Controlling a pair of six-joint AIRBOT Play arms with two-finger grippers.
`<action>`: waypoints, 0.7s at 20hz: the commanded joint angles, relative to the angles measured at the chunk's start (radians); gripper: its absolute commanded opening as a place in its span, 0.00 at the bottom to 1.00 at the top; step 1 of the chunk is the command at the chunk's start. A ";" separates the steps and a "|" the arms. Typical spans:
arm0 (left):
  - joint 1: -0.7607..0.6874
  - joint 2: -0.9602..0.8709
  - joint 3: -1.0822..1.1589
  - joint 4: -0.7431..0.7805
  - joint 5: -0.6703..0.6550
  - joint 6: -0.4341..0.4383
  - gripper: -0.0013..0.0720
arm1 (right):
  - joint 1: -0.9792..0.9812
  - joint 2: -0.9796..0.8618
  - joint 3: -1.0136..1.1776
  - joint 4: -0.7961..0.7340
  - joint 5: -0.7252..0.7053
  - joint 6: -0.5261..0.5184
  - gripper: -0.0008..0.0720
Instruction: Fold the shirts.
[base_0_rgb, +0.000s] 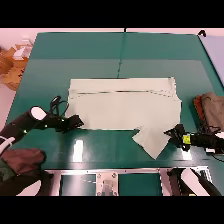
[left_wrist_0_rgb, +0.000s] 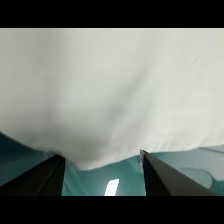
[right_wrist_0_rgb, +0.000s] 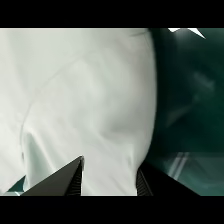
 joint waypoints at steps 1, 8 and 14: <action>-0.051 0.002 -0.021 -0.001 0.153 -0.062 0.75 | 0.036 -0.002 -0.024 -0.003 -0.082 -0.006 0.57; -0.056 0.004 -0.029 0.095 0.156 -0.068 0.04 | 0.040 -0.001 -0.017 0.006 -0.049 -0.085 0.06; -0.056 0.005 0.070 0.227 -0.089 -0.074 0.04 | 0.040 0.008 0.119 -0.032 0.092 -0.030 0.04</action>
